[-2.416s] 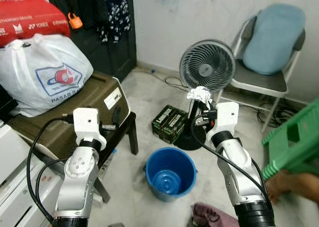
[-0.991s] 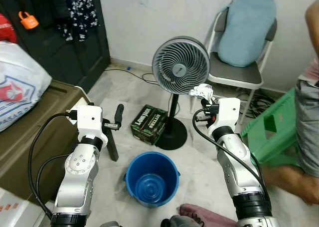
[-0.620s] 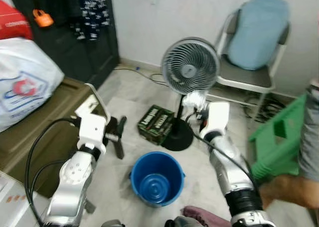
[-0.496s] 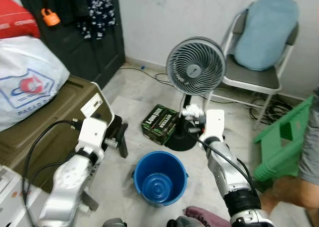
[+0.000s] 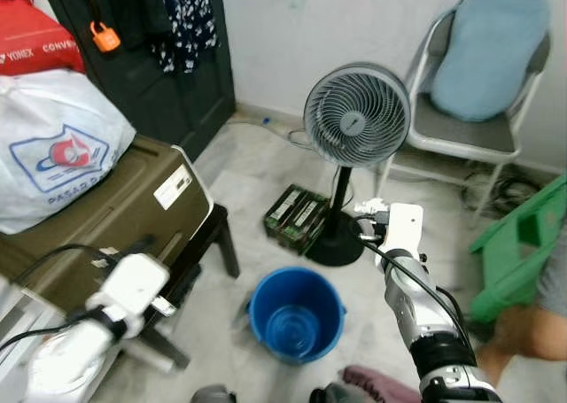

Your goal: Clean up the room

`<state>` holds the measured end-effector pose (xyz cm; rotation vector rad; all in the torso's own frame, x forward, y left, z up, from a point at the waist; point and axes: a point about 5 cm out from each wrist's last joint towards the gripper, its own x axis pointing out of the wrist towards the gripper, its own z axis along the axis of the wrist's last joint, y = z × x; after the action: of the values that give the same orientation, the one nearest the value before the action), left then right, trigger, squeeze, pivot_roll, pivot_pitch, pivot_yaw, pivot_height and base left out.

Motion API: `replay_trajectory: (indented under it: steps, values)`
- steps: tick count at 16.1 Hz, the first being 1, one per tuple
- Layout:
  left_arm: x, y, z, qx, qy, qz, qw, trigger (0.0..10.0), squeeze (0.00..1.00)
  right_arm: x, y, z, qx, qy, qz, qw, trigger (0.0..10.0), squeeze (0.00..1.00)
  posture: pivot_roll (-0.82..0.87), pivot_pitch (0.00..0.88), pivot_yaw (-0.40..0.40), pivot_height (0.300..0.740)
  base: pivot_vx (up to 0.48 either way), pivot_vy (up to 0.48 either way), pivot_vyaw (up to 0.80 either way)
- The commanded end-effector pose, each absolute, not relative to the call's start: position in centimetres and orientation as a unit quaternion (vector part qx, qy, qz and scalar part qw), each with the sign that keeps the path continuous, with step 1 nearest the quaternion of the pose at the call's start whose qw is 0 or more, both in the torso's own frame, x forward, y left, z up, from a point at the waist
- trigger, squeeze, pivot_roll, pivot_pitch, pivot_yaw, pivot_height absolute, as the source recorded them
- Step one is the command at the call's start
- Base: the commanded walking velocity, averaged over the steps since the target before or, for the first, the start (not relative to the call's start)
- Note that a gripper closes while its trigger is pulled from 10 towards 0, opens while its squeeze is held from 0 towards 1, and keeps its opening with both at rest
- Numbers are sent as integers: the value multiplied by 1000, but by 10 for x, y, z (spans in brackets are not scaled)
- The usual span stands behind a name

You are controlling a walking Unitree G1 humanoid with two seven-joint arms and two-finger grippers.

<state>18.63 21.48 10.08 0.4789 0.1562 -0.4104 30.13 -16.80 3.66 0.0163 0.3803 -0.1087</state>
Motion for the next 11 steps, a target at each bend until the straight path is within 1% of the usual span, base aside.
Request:
replay_trajectory:
  steps: [1,4,5,7,9,11]
  values:
    - [184,217,115,245,67,-205,945,10000,0,302,-165,34,10,204,-54,977,10000,0,192,108,63,740,0,0,0]
    - [180,221,128,254,70,-213,941,10000,0,307,-158,27,24,228,-40,973,10000,0,231,140,94,740,0,0,0]
    - [177,224,134,261,75,-217,938,10000,0,309,-150,23,-4,245,-25,969,10000,0,255,158,119,740,0,0,0]
    - [171,226,141,268,88,-227,932,10000,0,313,-134,18,-33,270,2,962,10000,0,276,170,138,740,0,0,0]
    - [171,227,145,272,89,-231,930,10000,0,316,-120,20,-20,276,17,961,10000,0,296,181,150,740,0,0,0]
    - [173,230,149,276,92,-231,928,10000,0,317,-100,19,-21,284,50,957,10000,0,301,185,159,740,0,0,0]
